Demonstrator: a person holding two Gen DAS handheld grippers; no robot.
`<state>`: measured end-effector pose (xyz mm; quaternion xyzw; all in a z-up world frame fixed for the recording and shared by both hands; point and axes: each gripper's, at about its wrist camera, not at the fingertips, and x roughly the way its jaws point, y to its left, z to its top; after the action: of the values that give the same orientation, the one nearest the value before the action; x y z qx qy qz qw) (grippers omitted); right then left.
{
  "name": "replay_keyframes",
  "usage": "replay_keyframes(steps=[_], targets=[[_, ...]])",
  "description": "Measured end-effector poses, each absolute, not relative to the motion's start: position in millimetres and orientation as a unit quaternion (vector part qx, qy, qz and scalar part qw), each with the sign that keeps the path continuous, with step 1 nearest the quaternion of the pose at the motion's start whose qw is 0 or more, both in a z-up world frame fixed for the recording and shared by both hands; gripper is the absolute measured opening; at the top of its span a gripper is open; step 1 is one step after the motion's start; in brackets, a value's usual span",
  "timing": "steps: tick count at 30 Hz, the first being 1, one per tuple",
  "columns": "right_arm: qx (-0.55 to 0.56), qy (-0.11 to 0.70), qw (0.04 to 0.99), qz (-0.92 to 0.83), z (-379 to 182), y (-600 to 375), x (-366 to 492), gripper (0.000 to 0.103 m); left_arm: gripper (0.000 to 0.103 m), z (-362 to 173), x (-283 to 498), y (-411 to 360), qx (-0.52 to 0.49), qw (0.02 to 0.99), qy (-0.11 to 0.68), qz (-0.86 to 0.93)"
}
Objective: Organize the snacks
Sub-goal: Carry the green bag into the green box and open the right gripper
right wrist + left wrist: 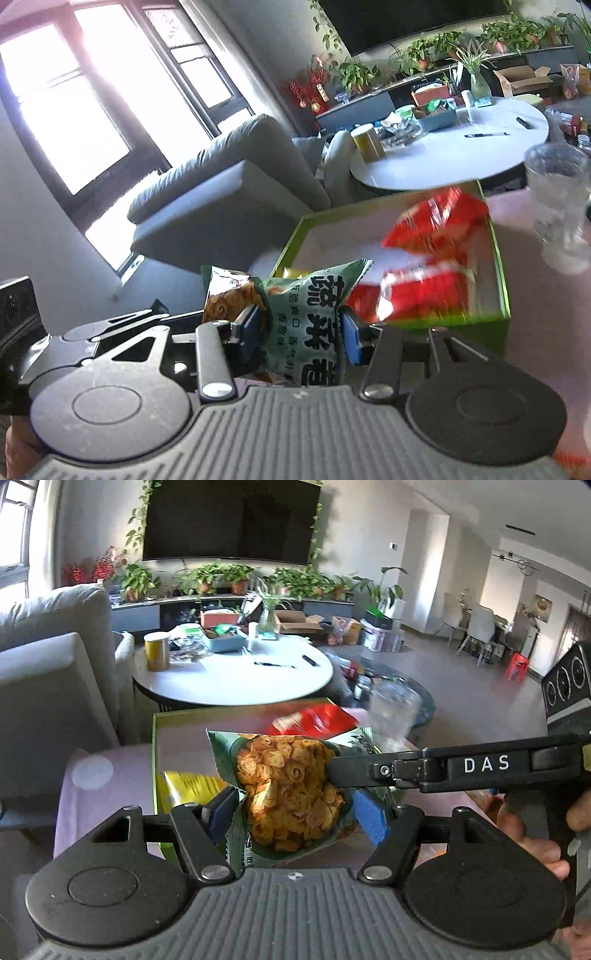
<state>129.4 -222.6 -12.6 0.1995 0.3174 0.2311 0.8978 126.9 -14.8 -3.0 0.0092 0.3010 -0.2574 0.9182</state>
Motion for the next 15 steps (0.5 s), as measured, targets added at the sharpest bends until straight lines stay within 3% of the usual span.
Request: replay_keyframes(steps=[15], targets=[[0.235,0.325,0.89,0.215,-32.4,-218.2,221.1,0.048,0.067,-26.6,230.8,-13.9,0.01,0.918,0.32,-0.235]])
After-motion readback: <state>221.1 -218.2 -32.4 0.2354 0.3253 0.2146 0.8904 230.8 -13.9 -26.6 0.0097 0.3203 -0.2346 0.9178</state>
